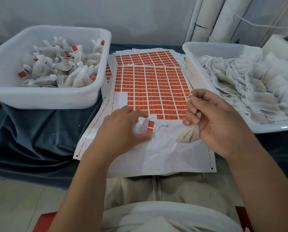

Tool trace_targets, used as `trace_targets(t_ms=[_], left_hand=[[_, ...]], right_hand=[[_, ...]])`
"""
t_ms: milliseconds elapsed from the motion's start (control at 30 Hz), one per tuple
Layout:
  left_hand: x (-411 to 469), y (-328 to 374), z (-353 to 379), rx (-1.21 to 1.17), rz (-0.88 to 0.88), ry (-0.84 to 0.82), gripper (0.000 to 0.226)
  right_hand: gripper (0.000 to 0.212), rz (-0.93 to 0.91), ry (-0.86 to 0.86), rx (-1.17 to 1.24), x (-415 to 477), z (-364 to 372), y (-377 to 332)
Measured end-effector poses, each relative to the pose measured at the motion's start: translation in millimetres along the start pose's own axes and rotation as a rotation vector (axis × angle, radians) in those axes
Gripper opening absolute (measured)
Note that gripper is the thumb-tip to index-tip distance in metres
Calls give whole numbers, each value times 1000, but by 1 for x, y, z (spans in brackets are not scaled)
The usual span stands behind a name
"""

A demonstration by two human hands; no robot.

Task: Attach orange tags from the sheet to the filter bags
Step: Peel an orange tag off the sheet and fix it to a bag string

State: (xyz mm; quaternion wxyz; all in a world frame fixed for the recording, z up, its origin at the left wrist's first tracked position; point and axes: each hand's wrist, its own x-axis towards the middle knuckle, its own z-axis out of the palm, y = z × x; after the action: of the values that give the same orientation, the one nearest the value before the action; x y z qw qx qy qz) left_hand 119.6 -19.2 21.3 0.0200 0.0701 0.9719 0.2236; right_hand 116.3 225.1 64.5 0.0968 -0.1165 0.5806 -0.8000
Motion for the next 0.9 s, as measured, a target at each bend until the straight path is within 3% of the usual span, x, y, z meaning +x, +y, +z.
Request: trace_targets(t_ms=[200, 267, 367, 433, 533, 633, 800, 900], left_hand=[[3, 2, 7, -126, 62, 166, 18], [2, 7, 8, -379, 5, 259, 8], [-4, 24, 5, -837, -78, 396, 12], [-9, 37, 5, -1089, -96, 334, 15], [-17, 52, 6, -1253, -38, 180, 15], [-20, 57, 6, -1276, 31, 88, 18], [-24, 59, 0, -1297, 120, -139, 17], [-25, 61, 0, -1240, 159, -174, 19]], right_hand=[[15, 28, 48, -14, 2, -1, 1], [16, 11, 35, -154, -2, -1, -4], [11, 43, -92, -328, -14, 5, -12], [14, 71, -187, -408, -22, 14, -18], [9, -21, -188, -762, -30, 27, -24], [9, -144, -132, -1016, -35, 32, -30], [9, -186, -83, -1233, -39, 33, -37], [8, -242, -47, -1363, -39, 32, -38]])
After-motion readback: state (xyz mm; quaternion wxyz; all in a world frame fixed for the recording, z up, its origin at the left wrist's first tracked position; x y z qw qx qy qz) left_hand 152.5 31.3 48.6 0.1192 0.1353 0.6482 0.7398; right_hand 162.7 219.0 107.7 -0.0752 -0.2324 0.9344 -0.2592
